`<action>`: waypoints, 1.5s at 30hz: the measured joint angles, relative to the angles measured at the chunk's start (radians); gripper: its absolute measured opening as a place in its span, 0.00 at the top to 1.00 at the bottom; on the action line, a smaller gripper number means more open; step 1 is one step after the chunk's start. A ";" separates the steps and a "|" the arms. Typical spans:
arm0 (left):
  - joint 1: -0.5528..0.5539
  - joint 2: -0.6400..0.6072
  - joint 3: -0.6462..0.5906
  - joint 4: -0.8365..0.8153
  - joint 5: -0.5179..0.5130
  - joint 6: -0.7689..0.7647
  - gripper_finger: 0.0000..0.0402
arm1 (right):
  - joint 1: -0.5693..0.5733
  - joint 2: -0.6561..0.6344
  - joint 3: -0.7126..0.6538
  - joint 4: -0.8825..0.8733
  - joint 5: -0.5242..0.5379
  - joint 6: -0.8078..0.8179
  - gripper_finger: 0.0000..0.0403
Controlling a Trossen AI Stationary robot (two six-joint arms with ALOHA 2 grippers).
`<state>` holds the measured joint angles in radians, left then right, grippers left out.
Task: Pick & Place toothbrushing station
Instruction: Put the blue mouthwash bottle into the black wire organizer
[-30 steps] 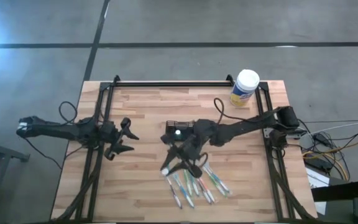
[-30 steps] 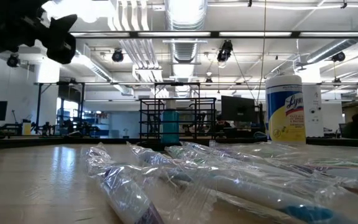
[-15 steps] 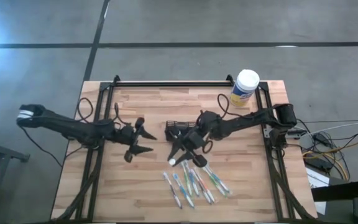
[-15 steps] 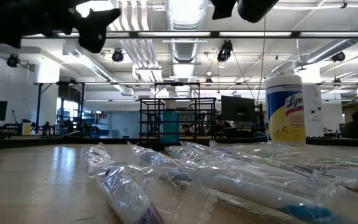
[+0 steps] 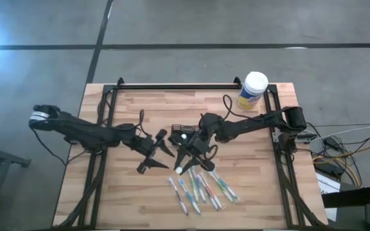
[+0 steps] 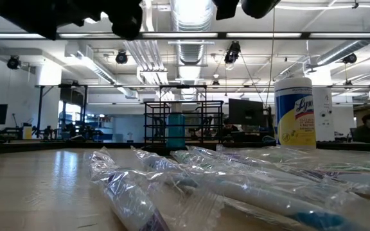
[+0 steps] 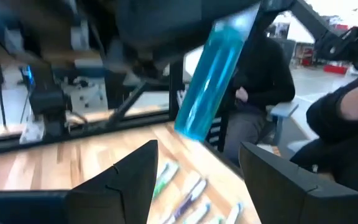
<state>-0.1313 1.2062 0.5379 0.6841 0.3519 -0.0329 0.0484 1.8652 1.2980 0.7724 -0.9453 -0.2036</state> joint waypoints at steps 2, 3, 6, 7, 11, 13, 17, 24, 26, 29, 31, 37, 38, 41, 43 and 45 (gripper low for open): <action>0.001 0.031 0.022 0.002 -0.001 0.006 0.43 | 0.000 0.000 0.000 -0.008 -0.002 -0.007 0.78; 0.001 0.042 0.029 -0.001 -0.001 0.006 0.43 | 0.001 0.000 0.000 -0.010 -0.001 -0.010 0.78; 0.001 0.081 0.064 0.006 0.018 0.007 0.43 | 0.002 0.000 0.000 -0.014 0.000 -0.010 0.78; 0.001 0.093 0.071 0.001 0.028 0.007 0.43 | 0.001 0.000 0.000 -0.014 0.001 -0.010 0.78; 0.001 0.124 0.096 0.003 0.052 0.015 0.43 | 0.000 0.000 0.000 -0.019 -0.011 -0.013 0.78; 0.001 0.128 0.099 0.003 0.060 0.031 0.43 | -0.001 0.000 0.000 -0.023 -0.028 -0.010 0.78; 0.001 0.129 0.099 0.003 0.068 0.032 0.43 | -0.001 0.000 0.000 -0.037 -0.033 -0.014 0.78; 0.001 0.131 0.097 -0.014 0.144 0.040 0.43 | -0.001 0.000 0.000 -0.060 -0.072 -0.013 0.78; 0.001 0.131 0.097 -0.014 0.157 0.040 0.43 | -0.001 0.000 0.000 -0.060 -0.096 -0.013 0.78; 0.001 0.130 0.097 -0.013 0.163 0.044 0.43 | -0.001 0.000 0.000 -0.060 -0.123 -0.009 0.78; 0.001 0.130 0.097 -0.012 0.166 0.048 0.43 | -0.001 0.000 0.000 -0.063 -0.136 -0.009 0.78; 0.000 0.130 0.096 0.004 0.165 0.060 0.43 | -0.001 0.000 0.000 -0.061 -0.131 -0.046 0.78; -0.001 0.130 0.096 0.007 0.164 0.058 0.43 | -0.001 0.000 0.000 -0.060 -0.130 -0.061 0.78; -0.003 0.130 0.096 0.020 0.162 0.050 0.43 | 0.000 0.000 0.000 -0.060 -0.130 -0.108 0.78; -0.003 0.130 0.096 0.032 0.150 0.050 0.43 | -0.001 0.000 0.000 -0.059 -0.128 -0.141 0.78; -0.003 0.130 0.096 0.043 0.132 0.049 0.43 | -0.001 0.000 0.000 -0.059 -0.111 -0.163 0.78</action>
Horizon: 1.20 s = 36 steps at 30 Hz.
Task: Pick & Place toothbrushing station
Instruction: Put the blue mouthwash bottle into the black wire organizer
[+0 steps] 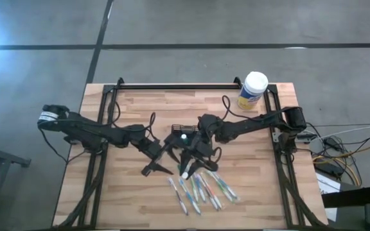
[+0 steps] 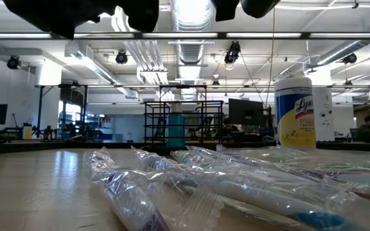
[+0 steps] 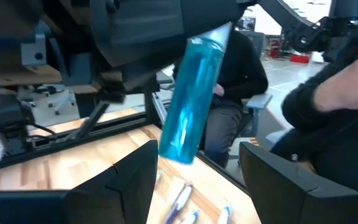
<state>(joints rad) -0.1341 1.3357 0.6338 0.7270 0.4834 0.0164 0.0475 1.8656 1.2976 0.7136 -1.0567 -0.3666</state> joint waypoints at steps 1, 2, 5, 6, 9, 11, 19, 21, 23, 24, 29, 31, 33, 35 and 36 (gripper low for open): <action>0.000 0.000 0.000 0.002 -0.006 0.000 0.43 | 0.000 0.000 0.000 0.000 0.008 -0.007 0.78; 0.001 0.000 0.000 0.006 -0.008 0.000 0.43 | -0.001 0.000 0.000 0.000 0.009 -0.017 0.78; 0.002 0.000 0.000 0.015 -0.013 -0.007 0.43 | -0.001 0.000 0.000 0.000 0.008 -0.056 0.79; 0.002 0.000 0.000 0.020 -0.013 -0.008 0.43 | -0.001 0.000 0.000 0.000 0.007 -0.064 0.79; 0.002 -0.001 0.000 0.024 -0.018 -0.009 0.43 | -0.001 0.000 0.000 0.002 0.006 -0.073 0.79; 0.002 -0.001 0.000 0.023 -0.041 -0.009 0.43 | -0.001 0.000 0.000 0.002 0.009 -0.079 0.79; 0.002 -0.001 -0.012 0.017 -0.056 0.009 0.43 | 0.000 0.000 0.000 -0.001 0.039 -0.080 0.79; 0.002 -0.001 -0.017 0.016 -0.058 0.023 0.43 | 0.000 0.000 0.000 -0.003 0.044 -0.082 0.79; 0.002 -0.001 -0.018 0.015 -0.067 0.034 0.46 | 0.000 0.000 0.000 -0.004 0.051 -0.083 0.79; 0.002 -0.001 -0.018 0.015 -0.073 0.036 0.48 | 0.000 0.000 0.000 -0.005 0.058 -0.083 0.79; 0.002 -0.001 -0.018 0.012 -0.073 0.055 0.67 | 0.000 0.000 -0.002 -0.030 0.064 -0.081 0.79; 0.003 -0.001 -0.018 0.005 -0.072 0.063 0.75 | 0.000 0.000 -0.003 -0.035 0.063 -0.080 0.79; 0.003 -0.001 -0.018 -0.001 -0.071 0.077 0.82 | 0.000 0.000 -0.003 -0.040 0.064 -0.079 0.79; 0.003 -0.001 -0.018 -0.006 -0.065 0.081 0.82 | 0.000 0.000 -0.003 -0.046 0.064 -0.078 0.78; 0.003 -0.001 -0.018 -0.010 -0.065 0.082 0.82 | 0.000 0.000 -0.003 -0.046 0.064 -0.074 0.78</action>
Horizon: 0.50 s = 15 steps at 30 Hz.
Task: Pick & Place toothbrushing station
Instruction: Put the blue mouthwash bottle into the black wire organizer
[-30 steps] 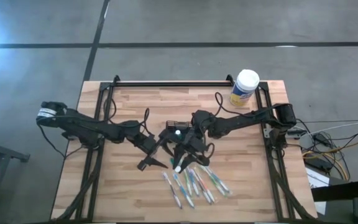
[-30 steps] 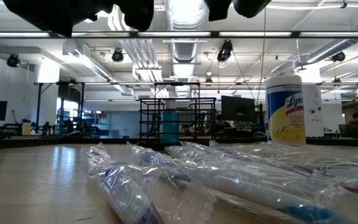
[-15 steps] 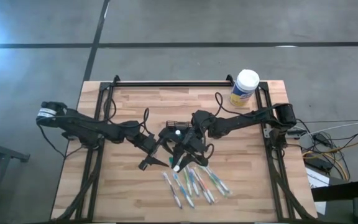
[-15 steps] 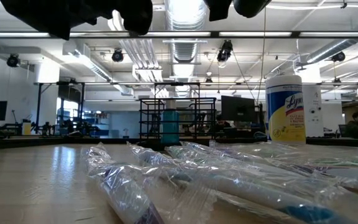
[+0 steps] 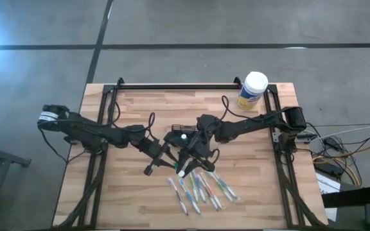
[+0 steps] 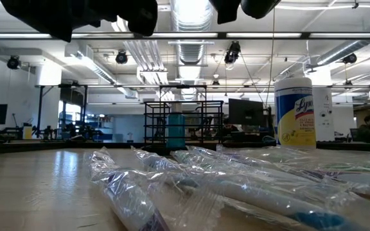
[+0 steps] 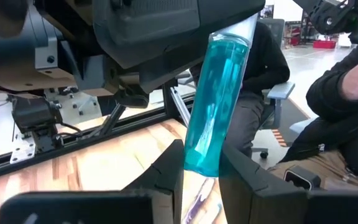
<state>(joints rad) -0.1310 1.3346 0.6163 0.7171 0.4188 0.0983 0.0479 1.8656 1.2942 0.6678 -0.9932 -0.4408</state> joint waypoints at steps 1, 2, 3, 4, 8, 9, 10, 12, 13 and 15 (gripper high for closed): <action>0.000 0.000 0.000 -0.003 0.000 0.005 0.82 | 0.000 0.000 0.000 0.000 0.001 0.006 0.78; 0.000 0.000 0.000 -0.007 0.001 0.009 0.82 | 0.000 0.000 0.000 0.000 0.001 0.012 0.78; 0.000 0.000 0.000 -0.010 0.001 0.010 0.82 | 0.000 0.000 0.000 0.000 0.001 0.017 0.78; 0.000 0.000 0.000 -0.012 0.002 0.009 0.82 | 0.000 0.001 0.000 0.000 0.002 0.025 0.78; 0.001 -0.006 0.000 -0.031 0.008 -0.001 0.82 | 0.000 -0.001 0.000 0.000 0.026 0.098 0.75; 0.001 -0.013 0.000 -0.046 0.008 -0.002 0.82 | 0.000 -0.001 0.000 0.000 0.040 0.125 0.73; 0.002 -0.021 0.000 -0.060 0.007 -0.002 0.82 | 0.000 -0.002 0.000 0.000 0.052 0.158 0.71; 0.003 -0.038 -0.001 -0.085 0.006 0.001 0.82 | 0.002 -0.004 0.007 0.000 0.072 0.213 0.67; 0.003 -0.047 -0.002 -0.095 0.006 0.001 0.82 | 0.002 -0.005 0.009 0.000 0.077 0.230 0.64; 0.003 -0.064 -0.007 -0.115 -0.001 0.002 0.82 | 0.002 -0.008 0.012 0.002 0.079 0.247 0.60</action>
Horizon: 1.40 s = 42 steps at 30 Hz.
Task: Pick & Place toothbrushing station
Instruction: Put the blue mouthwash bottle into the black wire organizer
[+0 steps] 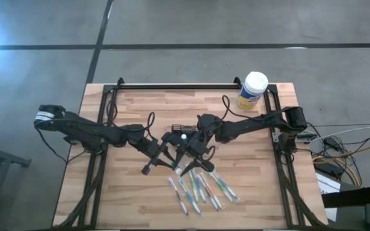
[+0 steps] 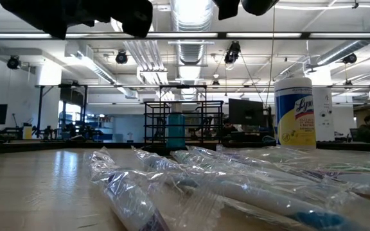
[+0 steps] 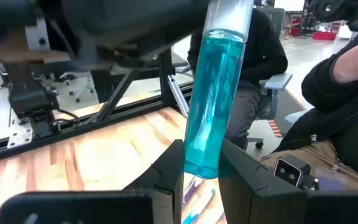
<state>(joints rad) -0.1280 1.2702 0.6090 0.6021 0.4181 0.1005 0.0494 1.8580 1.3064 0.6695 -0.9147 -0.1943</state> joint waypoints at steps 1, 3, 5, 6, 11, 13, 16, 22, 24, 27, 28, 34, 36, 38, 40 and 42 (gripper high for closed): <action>0.000 -0.009 -0.007 -0.002 -0.001 0.000 0.82 | 0.000 0.000 0.001 0.001 0.003 0.009 0.57; 0.000 -0.030 -0.025 -0.001 -0.005 0.000 0.82 | -0.001 0.000 0.001 -0.002 0.005 0.027 0.53; 0.000 -0.054 -0.049 -0.001 -0.030 0.000 0.82 | -0.001 0.000 0.008 -0.004 0.015 0.055 0.50; 0.000 -0.070 -0.061 -0.002 -0.049 0.002 0.82 | 0.000 -0.004 0.011 -0.003 0.027 0.073 0.48; 0.000 -0.180 -0.144 -0.020 -0.171 0.009 0.82 | 0.003 -0.036 0.039 -0.080 0.163 0.155 0.42; 0.000 -0.237 -0.178 -0.022 -0.207 0.001 0.82 | 0.010 -0.059 0.049 -0.180 0.233 0.149 0.41; 0.000 -0.335 -0.225 -0.048 -0.253 -0.020 0.82 | 0.032 -0.091 0.063 -0.337 0.361 0.113 0.40; 0.000 -0.508 -0.305 -0.096 -0.345 -0.026 0.82 | 0.088 -0.154 0.082 -0.587 0.709 0.104 0.40; 0.000 -0.544 -0.324 -0.128 -0.384 -0.030 0.82 | 0.106 -0.172 0.096 -0.679 0.853 0.136 0.40; 0.000 -0.575 -0.345 -0.159 -0.433 -0.034 0.82 | 0.129 -0.183 0.136 -0.827 1.041 0.188 0.40; 0.000 -0.577 -0.350 -0.165 -0.444 -0.038 0.82 | 0.134 -0.185 0.148 -0.887 1.086 0.204 0.40; 0.000 -0.580 -0.353 -0.210 -0.492 -0.054 0.82 | 0.151 -0.184 0.197 -1.038 1.159 0.286 0.43; 0.000 -0.577 -0.352 -0.212 -0.507 -0.054 0.82 | 0.156 -0.184 0.196 -1.046 1.157 0.287 0.43; 0.000 -0.577 -0.352 -0.240 -0.523 -0.055 0.82 | 0.156 -0.184 0.195 -1.056 1.153 0.289 0.44; 0.000 -0.574 -0.352 -0.261 -0.538 -0.056 0.82 | 0.156 -0.176 0.193 -1.058 1.153 0.295 0.44; 0.000 -0.574 -0.352 -0.285 -0.557 -0.060 0.82 | 0.155 -0.172 0.189 -1.069 1.154 0.304 0.44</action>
<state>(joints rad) -0.1284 0.6965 0.2569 0.3174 -0.1394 0.0402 0.2047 1.6863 1.4955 -0.3996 0.2390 0.1102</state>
